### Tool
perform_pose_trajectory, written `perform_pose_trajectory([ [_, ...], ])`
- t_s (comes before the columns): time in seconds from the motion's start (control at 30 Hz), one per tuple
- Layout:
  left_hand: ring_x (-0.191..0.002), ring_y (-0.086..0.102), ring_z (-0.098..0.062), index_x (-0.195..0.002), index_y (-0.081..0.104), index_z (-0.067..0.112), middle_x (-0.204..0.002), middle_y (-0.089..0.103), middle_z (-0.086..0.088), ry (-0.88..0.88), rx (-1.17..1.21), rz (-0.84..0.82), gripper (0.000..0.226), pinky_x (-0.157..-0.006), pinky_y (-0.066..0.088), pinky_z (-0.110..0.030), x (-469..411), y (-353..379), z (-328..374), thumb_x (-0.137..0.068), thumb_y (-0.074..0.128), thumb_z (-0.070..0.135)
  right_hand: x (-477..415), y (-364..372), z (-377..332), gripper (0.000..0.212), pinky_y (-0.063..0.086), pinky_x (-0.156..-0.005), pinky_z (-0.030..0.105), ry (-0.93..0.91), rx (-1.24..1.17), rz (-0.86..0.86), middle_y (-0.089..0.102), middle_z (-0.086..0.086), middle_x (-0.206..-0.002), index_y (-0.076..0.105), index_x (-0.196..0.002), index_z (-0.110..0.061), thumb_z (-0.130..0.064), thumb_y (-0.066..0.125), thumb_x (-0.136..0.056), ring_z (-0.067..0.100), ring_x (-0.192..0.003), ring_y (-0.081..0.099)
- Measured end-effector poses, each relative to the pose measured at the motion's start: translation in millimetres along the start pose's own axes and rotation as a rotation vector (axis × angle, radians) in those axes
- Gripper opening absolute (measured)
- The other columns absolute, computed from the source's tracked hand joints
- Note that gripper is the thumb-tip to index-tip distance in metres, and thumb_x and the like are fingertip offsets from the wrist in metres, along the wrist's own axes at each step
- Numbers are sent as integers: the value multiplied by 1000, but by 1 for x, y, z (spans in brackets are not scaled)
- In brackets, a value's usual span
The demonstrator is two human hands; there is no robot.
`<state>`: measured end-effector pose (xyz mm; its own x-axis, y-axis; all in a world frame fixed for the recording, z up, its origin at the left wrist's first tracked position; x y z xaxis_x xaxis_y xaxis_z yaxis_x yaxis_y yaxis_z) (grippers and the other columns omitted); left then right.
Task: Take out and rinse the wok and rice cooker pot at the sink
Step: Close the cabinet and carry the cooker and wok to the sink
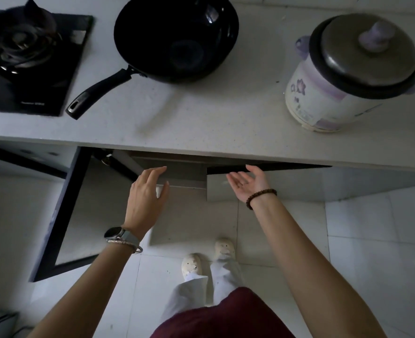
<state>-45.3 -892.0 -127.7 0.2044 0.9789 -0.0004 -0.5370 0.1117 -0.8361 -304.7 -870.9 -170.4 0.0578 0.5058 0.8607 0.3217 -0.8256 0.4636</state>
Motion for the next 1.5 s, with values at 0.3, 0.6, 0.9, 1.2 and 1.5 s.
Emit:
perform_pose_trajectory([
  [0.3,-111,56,-28,-130,55,13,-125,59,-7,-75,-6,41,39,-96,46,-46,-14,9,14,-91,61,14,-7,26,-18,20,43,-106,42,91,128,-23,48,19,-136,55,-112,-4,-3,50,-93,37,-123,49],
  [0.6,-108,58,-28,-130,55,13,-123,59,-8,-111,-23,90,39,-93,48,-49,-9,1,16,-91,59,15,-3,24,-22,3,38,-108,43,121,546,-28,50,14,-138,55,-97,-20,-19,55,-94,34,-125,49],
  [0.9,-102,60,-34,-124,60,8,-118,60,-14,-225,2,192,34,-87,49,-46,23,-12,-1,-90,60,8,42,34,-40,40,39,-98,22,-725,1446,-268,51,-6,-136,50,-135,-20,-23,55,-96,7,-120,48],
  [1.2,-107,59,-32,-116,64,7,-115,63,-14,-376,38,304,27,-92,45,-41,57,-55,-45,-90,58,4,90,72,-6,47,38,-109,35,-1302,1693,-459,53,-1,-137,50,-135,-21,-38,52,-92,15,-129,46],
  [1.5,-108,58,-33,-118,63,5,-118,60,-17,-633,79,321,27,-93,41,-36,95,-119,-155,-94,52,10,114,113,86,48,36,-111,38,-1398,1790,-532,49,-1,-142,46,-138,-21,-36,52,-92,13,-135,40],
])
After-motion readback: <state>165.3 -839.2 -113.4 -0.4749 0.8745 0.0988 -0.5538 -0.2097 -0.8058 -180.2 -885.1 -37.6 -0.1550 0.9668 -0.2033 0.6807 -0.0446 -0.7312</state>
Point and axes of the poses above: each hand's wrist, its own x-axis away from the middle knuckle, its own y-axis out of the palm, z = x × y, the point moved 3 cm from there along -x, towards the middle knuckle
